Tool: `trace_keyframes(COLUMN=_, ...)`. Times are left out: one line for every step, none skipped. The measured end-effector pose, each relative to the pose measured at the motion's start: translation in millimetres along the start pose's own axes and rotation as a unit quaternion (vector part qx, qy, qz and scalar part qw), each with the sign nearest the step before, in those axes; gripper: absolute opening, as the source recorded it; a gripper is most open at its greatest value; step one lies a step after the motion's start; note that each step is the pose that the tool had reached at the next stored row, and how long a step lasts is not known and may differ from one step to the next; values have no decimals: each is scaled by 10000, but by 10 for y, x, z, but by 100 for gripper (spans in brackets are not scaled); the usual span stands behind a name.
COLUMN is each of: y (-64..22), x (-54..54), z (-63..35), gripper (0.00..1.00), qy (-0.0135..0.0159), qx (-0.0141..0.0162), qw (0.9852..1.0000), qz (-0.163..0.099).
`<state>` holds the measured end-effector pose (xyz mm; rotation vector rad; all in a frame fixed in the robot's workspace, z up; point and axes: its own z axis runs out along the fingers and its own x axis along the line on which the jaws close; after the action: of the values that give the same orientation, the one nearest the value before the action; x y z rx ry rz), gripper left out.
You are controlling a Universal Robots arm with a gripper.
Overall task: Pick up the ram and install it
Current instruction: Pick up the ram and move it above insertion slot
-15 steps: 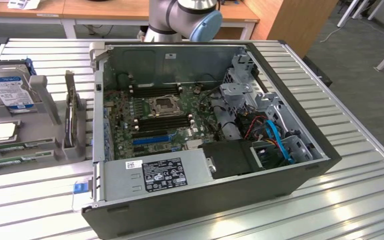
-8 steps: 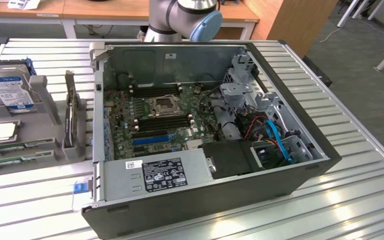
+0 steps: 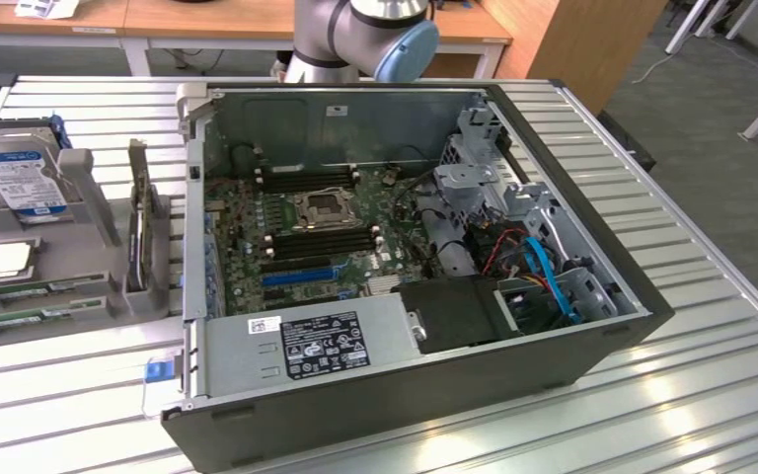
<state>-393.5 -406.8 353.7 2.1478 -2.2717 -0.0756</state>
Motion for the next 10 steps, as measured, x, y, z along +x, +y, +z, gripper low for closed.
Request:
trace_keyframes(y=0, x=0, z=7, gripper=31, qy=0, qx=0, qw=10000, qz=0)
trace_keyframes(y=0, x=1, z=15, gripper=31, qy=0, qx=0, qw=10000, qz=0)
trace_keyframes(y=-1, x=1, z=23, gripper=31, qy=0, qx=0, qw=10000, qz=0)
trace_keyframes(y=-1, x=1, z=30, gripper=31, qy=0, qx=0, qw=10000, qz=0)
trace_keyframes(y=-1, x=1, z=39, gripper=31, qy=0, qx=0, qw=10000, qz=0)
trace_keyframes(y=-2, x=1, z=47, gripper=31, qy=0, qx=0, qw=10000, qz=0)
trace_keyframes(y=-2, x=1, z=55, gripper=31, qy=0, qx=0, qw=10000, qz=0)
trace_keyframes(y=-3, x=2, z=63, gripper=31, qy=0, qx=0, qw=10000, qz=0)
trace_keyframes(y=-3, x=2, z=71, gripper=31, qy=0, qx=0, qw=10000, qz=0)
trace_keyframes(y=-3, x=2, z=79, gripper=31, qy=0, qx=0, qw=10000, qz=0)
